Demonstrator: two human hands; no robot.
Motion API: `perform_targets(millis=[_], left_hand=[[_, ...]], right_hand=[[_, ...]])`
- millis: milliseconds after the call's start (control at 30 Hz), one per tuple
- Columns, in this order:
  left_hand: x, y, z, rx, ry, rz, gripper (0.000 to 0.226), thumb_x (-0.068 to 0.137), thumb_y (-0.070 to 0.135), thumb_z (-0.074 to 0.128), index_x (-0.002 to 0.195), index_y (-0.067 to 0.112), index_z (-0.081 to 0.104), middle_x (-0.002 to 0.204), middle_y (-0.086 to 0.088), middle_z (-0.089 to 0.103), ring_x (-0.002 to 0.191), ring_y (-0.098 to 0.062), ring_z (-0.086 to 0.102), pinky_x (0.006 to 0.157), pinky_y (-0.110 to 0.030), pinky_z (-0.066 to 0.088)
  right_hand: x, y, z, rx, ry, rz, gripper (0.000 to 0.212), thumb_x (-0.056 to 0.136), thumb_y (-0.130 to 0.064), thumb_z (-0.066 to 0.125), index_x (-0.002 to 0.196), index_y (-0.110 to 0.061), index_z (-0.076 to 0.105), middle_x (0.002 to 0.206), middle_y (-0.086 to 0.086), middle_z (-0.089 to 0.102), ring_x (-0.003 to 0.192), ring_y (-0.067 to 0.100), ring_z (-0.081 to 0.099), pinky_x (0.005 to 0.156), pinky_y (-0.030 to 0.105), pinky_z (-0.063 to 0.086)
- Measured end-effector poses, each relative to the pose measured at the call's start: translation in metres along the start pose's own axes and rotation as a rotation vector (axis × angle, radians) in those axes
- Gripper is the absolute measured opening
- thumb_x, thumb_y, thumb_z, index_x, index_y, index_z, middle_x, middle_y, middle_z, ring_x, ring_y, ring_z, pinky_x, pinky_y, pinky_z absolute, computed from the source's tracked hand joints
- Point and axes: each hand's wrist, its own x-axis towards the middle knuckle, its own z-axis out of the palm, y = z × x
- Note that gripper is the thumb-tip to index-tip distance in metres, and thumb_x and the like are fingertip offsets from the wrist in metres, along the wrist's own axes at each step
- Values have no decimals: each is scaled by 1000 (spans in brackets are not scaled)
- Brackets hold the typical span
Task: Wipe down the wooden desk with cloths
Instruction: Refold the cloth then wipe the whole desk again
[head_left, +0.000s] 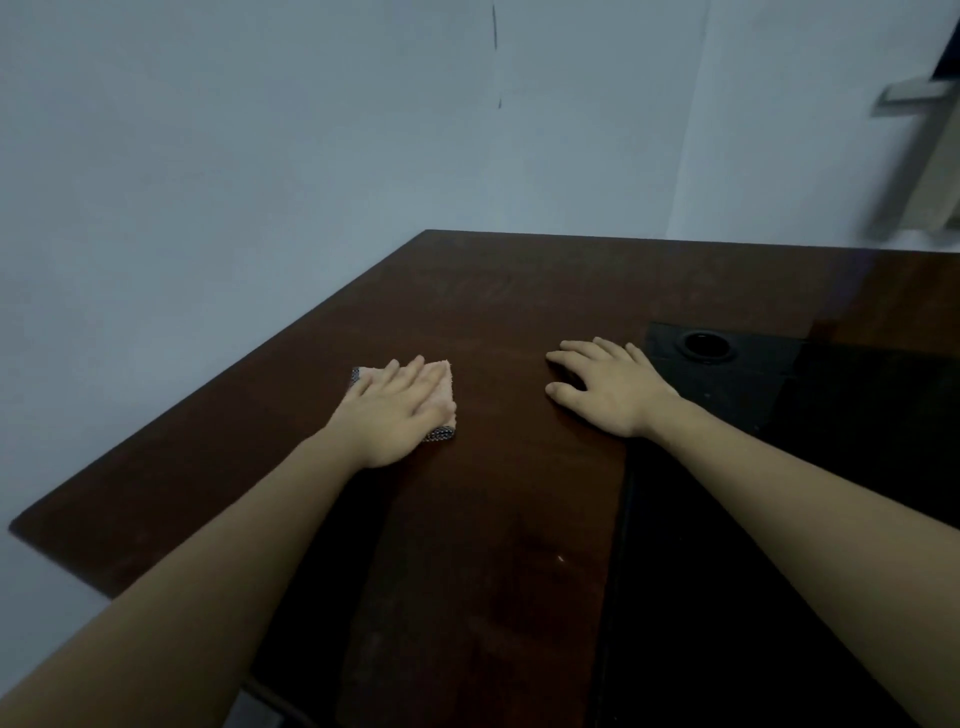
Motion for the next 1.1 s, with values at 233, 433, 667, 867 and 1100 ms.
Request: perform_targets(millis=[233,433,667,867,1100], left_hand=[[-27,50,1,6,-24,174,63,104,59,14,159,41,-10,169,9,-10,156,-18,-11,125,-43,-6],[-93,50,15,75,-16,388,66,101,66,17,154,47,-18,162,21,-23,150,-3,-25,119,-26,-17],[-52,16,8,51,-1,207,75,83,74,-3,153,51,-16,166,17,-12,152,-9,-13,121,-33,-8],[-1,37,2,-23,18,52,66,101,66,13,160,42,-6,170,9,-7,156,-19,-8,125,-45,-4],[-59,77,7,41,-21,319,66,104,61,21,158,41,-12,168,13,-13,154,-13,-13,126,-44,-4]], right_hand=[[-4,-2,0,24,5,4,63,102,-65,29,159,-39,23,169,-10,13,156,24,7,125,52,3],[-4,-1,2,20,8,-9,62,103,-64,28,159,-39,22,169,-10,12,156,24,6,125,51,3],[-2,1,3,20,15,-7,62,102,-64,29,159,-39,23,169,-10,13,156,23,6,125,52,2],[-5,0,1,28,23,-2,62,102,-63,31,158,-39,24,169,-10,14,156,23,7,126,51,2],[-4,-1,1,19,16,-6,62,102,-64,30,159,-39,24,169,-10,14,156,23,7,125,51,4]])
